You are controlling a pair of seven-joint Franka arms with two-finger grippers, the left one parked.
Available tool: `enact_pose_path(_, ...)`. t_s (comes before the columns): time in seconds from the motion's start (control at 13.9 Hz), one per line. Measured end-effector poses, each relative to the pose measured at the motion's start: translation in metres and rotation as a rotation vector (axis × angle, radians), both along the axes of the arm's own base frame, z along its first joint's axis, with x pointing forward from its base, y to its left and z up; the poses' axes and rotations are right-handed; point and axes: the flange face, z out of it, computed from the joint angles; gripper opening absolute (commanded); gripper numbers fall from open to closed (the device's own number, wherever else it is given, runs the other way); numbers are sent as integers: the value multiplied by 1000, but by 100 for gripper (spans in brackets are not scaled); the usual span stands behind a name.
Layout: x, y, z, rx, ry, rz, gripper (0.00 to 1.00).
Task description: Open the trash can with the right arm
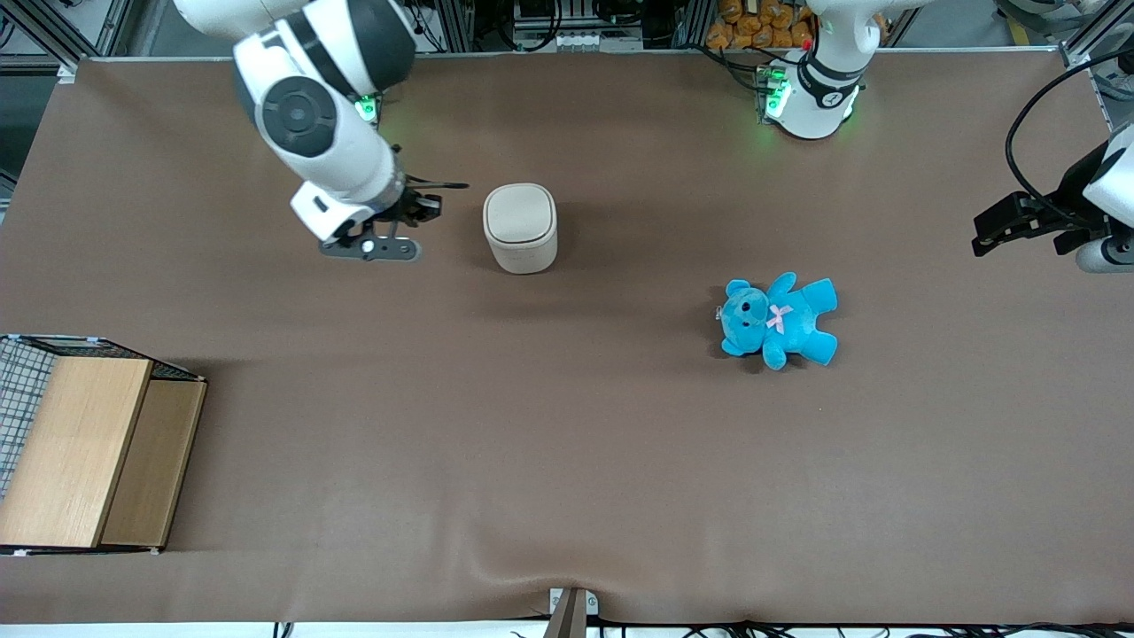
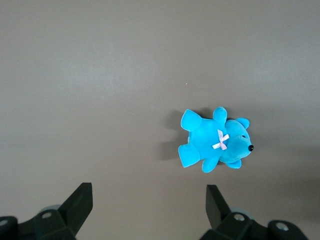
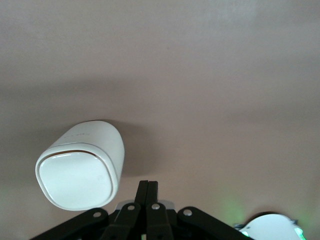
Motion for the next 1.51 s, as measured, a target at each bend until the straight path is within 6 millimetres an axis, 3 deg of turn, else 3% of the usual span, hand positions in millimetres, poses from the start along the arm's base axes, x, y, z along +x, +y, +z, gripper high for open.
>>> enact_pose_path(0.36, -36, 46, -49, 1, -55, -44, 0)
enact_pose_path(0.58, -50, 56, -72, 0, -66, -41, 0)
enact_pose_path(1.01, -76, 84, -95, -20, -50, -4, 0)
enact_pose_path(1.51, -91, 91, -125, -33, -42, 12, 0)
